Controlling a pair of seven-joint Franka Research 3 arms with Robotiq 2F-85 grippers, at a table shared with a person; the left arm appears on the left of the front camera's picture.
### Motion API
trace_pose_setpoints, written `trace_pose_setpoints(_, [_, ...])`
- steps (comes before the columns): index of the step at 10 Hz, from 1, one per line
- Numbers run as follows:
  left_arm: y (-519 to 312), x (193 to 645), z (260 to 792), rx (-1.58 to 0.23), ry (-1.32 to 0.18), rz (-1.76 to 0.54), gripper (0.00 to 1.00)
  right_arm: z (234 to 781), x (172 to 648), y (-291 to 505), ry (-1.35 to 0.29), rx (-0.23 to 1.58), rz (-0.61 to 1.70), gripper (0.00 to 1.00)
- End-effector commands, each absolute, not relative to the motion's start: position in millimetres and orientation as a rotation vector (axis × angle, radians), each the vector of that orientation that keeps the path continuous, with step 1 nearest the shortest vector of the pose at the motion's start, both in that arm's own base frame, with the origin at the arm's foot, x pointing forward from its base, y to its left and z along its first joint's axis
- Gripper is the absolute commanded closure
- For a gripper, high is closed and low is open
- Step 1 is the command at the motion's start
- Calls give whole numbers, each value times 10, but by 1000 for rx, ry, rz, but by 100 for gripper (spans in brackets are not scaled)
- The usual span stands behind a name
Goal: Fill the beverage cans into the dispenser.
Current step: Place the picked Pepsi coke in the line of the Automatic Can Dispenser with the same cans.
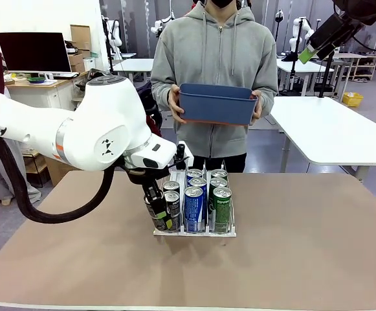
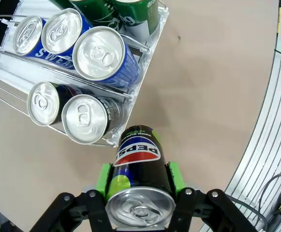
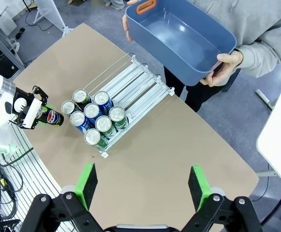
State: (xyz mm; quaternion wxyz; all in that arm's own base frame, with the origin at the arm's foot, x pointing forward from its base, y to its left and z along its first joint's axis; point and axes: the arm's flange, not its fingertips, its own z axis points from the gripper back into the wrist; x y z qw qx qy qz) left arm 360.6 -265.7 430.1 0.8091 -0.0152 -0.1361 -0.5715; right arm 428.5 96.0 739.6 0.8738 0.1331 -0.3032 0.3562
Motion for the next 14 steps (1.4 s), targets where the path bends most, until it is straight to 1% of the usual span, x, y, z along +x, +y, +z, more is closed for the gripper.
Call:
trace_pose_setpoints(1, [-2627, 3579, 4293, -30, -290, -1222, 43, 7391, 4279, 953, -635, 298, 757, 0])
trace_pose_setpoints(3, [-2664, 3606, 4294, -33, -289, -1223, 43, 7391, 4279, 953, -635, 298, 757, 0])
trace_pose_setpoints(4, [-2733, 3563, 4278, 6, -301, -1203, 43, 7391, 4279, 953, -635, 298, 757, 0])
trace_pose_setpoints(7, [-2922, 3732, 4203, 65, -293, -1158, 43, 7391, 4279, 953, -635, 298, 757, 0])
trace_pose_setpoints(10, [-2892, 3930, 4184, 159, -283, -1144, 43, 7391, 4279, 953, -635, 298, 757, 0])
trace_pose_setpoints(12, [-2860, 4104, 4196, 163, -307, -1133, 43, 7391, 4279, 953, -635, 298, 757, 0])
trace_pose_setpoints(14, [-2907, 4216, 4227, 113, -328, -1133, 43, 7391, 4279, 953, -635, 298, 757, 0])
